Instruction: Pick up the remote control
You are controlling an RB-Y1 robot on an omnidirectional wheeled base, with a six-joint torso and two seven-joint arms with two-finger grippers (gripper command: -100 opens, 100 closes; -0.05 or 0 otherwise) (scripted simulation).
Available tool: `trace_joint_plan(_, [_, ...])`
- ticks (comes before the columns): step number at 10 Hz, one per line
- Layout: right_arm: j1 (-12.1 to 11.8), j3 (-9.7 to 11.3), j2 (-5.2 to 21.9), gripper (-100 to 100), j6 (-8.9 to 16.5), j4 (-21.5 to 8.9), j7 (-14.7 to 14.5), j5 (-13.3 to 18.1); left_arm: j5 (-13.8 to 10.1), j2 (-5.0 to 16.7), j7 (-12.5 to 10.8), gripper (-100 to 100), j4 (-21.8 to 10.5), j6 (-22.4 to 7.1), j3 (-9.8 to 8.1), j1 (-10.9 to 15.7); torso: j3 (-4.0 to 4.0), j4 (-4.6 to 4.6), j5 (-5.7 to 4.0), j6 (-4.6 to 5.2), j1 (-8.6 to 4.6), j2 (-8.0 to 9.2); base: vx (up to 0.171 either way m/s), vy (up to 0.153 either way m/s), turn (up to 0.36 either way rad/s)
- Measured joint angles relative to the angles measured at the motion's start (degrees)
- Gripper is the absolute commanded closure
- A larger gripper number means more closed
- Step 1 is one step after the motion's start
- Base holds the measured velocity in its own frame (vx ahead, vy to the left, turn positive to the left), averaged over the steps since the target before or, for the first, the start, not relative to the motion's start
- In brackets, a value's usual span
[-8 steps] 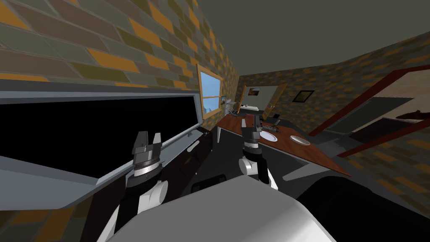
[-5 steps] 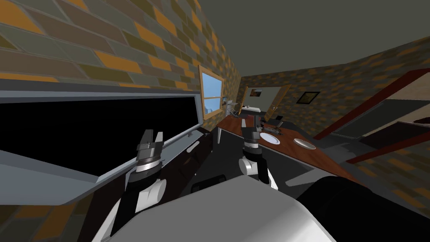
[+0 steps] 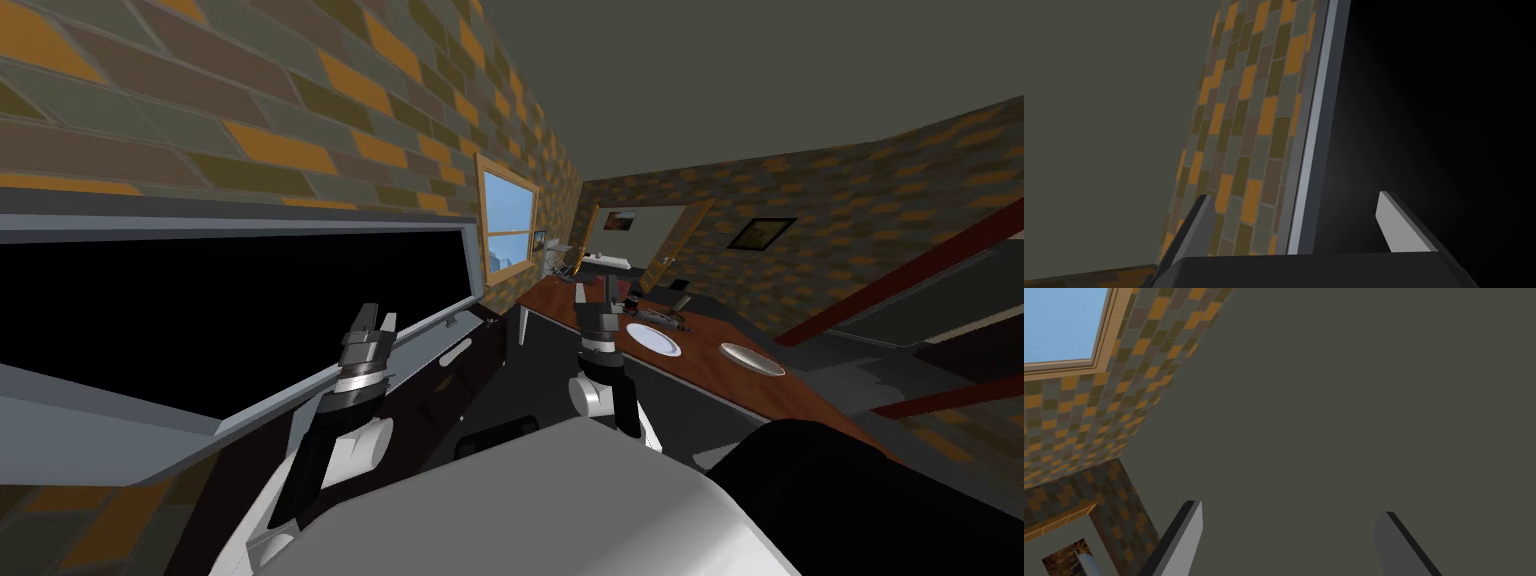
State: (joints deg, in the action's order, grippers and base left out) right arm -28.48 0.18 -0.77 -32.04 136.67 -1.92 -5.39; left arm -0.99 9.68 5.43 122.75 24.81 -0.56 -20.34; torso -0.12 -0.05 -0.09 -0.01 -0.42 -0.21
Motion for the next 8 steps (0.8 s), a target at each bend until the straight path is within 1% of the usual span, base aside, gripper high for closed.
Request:
trace_joint_plan(2, [0.0,0.0,0.0,0,0.0,0.0,0.0,0.0,-0.6,0.9,-0.7,-100,-1.6,-2.7,-0.31,2.0,-0.03,-0.01,0.02,0.01,0.09,-0.06,0.054,-0.078,0.065])
trace_joint_plan(5, [0.0,0.0,0.0,0,0.0,0.0,0.0,0.0,-1.6,2.1,-1.8,-100,-2.6,-6.8,-0.81,3.7,-0.01,0.0,0.03,0.01,0.16,-0.01,0.05,-0.083,0.067])
trace_joint_plan(6, [0.0,0.0,0.0,0,0.0,0.0,0.0,0.0,-2.0,2.6,-2.3,-100,-3.7,-8.5,-1.13,5.1,-0.04,-0.01,0.02,0.01,0.11,-0.07,0.085,-0.151,0.152])
trace_joint_plan(7, [0.0,0.0,0.0,0,0.0,0.0,0.0,0.0,-2.7,3.3,-3.1,-100,-5.7,-10.1,-1.58,7.0,-0.09,-0.03,-0.01,0.01,-0.07,-0.16,0.059,-0.117,0.069])
trace_joint_plan(8, [0.0,0.0,0.0,0,0.0,0.0,0.0,0.0,-3.0,3.6,-3.5,-100,-6.1,-11.7,-1.71,7.3,-0.06,-0.03,-0.01,0.02,0.01,-0.1,0.061,-0.093,0.07])
